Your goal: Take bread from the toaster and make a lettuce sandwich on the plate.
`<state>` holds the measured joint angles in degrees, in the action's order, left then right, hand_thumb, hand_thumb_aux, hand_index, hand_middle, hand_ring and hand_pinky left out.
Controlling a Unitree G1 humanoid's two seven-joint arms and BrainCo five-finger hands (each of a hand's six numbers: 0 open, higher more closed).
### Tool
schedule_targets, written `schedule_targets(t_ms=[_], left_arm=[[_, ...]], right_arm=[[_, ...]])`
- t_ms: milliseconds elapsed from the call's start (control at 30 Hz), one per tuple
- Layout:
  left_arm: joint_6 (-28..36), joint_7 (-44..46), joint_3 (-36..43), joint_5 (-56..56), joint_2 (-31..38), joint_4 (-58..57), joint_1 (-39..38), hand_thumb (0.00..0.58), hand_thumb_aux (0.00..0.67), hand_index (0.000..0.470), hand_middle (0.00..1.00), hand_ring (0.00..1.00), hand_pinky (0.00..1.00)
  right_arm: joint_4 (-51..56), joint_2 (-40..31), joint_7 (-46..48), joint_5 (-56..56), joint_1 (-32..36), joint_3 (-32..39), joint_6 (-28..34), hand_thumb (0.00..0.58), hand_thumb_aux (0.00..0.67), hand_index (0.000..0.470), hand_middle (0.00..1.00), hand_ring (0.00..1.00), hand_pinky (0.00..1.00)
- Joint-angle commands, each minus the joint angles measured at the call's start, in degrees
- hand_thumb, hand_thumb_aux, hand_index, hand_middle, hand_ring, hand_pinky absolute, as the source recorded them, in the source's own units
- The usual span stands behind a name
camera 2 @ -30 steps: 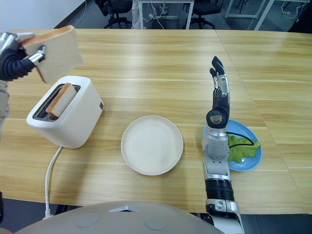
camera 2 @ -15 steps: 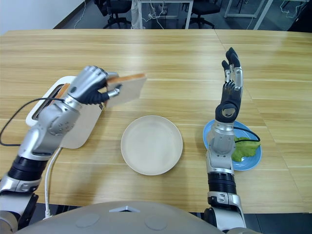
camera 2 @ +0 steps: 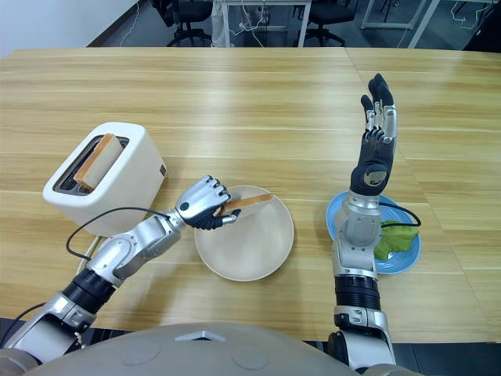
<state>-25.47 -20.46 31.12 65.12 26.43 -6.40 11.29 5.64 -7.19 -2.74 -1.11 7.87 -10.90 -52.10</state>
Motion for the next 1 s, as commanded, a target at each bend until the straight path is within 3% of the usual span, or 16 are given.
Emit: schedule_targets(t_ms=[33, 200, 233, 267, 300, 333, 533, 800, 1000], left_arm=[[1.5, -3.3, 4.1, 5.4, -0.1, -3.9, 0.4, 0.58, 0.67, 0.46, 1.0, 1.0, 1.0], [2.8, -5.1, 7.1, 8.0, 0.5, -6.3, 0.5, 0.58, 0.67, 0.46, 1.0, 1.0, 1.0], [3.0, -4.9, 7.6, 8.3, 0.7, -6.0, 0.1, 0.58, 0.67, 0.46, 0.56, 0.56, 0.56], [3.4, -4.8, 7.9, 8.5, 1.0, -5.6, -0.2, 0.493, 0.41, 0.281, 0.0, 0.0, 0.0], [3.7, -4.4, 8.1, 8.5, 1.2, -5.2, -0.5, 0.493, 0.41, 0.281, 0.0, 0.0, 0.0], [3.8, -3.8, 8.1, 8.1, 1.5, -4.7, -0.8, 0.014, 0.008, 0.005, 0.0, 0.0, 0.0], [3.9, -1.3, 6.2, 6.1, 4.4, 0.0, -1.6, 0.0, 0.0, 0.0, 0.0, 0.0, 0.0], [4.9, -2.1, -3.1, -0.6, 7.3, 8.7, -2.3, 0.0, 0.0, 0.0, 0.0, 0.0, 0.0], [5.2, -2.7, -12.8, -11.9, 3.9, 15.0, -2.0, 0.0, 0.0, 0.0, 0.0, 0.0, 0.0]], right_arm=[[-1.3, 0.1, 0.7, -0.8, -0.5, 0.4, 0.8, 0.0, 0.0, 0.0, 0.0, 0.0, 0.0], [-2.1, 0.0, 1.2, -1.1, -1.0, 0.2, 1.3, 0.0, 0.0, 0.0, 0.0, 0.0, 0.0], [-2.2, 0.0, 1.3, -1.1, -1.1, 0.2, 1.4, 0.0, 0.0, 0.0, 0.0, 0.0, 0.0], [-2.3, 0.1, 1.4, -1.1, -1.1, 0.2, 1.5, 0.0, 0.0, 0.0, 0.0, 0.0, 0.0], [-2.3, 0.1, 1.4, -1.1, -1.0, 0.1, 1.6, 0.0, 0.0, 0.0, 0.0, 0.0, 0.0], [-2.3, 0.1, 1.5, -1.1, -1.0, 0.1, 1.7, 0.0, 0.0, 0.0, 0.0, 0.0, 0.0], [-2.7, -0.2, 1.5, -0.9, -1.1, -0.6, 2.2, 0.0, 0.0, 0.0, 0.0, 0.0, 0.0], [-2.6, -1.3, 1.5, -0.1, -1.3, -1.6, 2.8, 0.0, 0.0, 0.0, 0.0, 0.0, 0.0], [0.2, -8.7, 1.4, 3.7, -3.1, -7.2, 3.0, 0.0, 0.0, 0.0, 0.0, 0.0, 0.0]])
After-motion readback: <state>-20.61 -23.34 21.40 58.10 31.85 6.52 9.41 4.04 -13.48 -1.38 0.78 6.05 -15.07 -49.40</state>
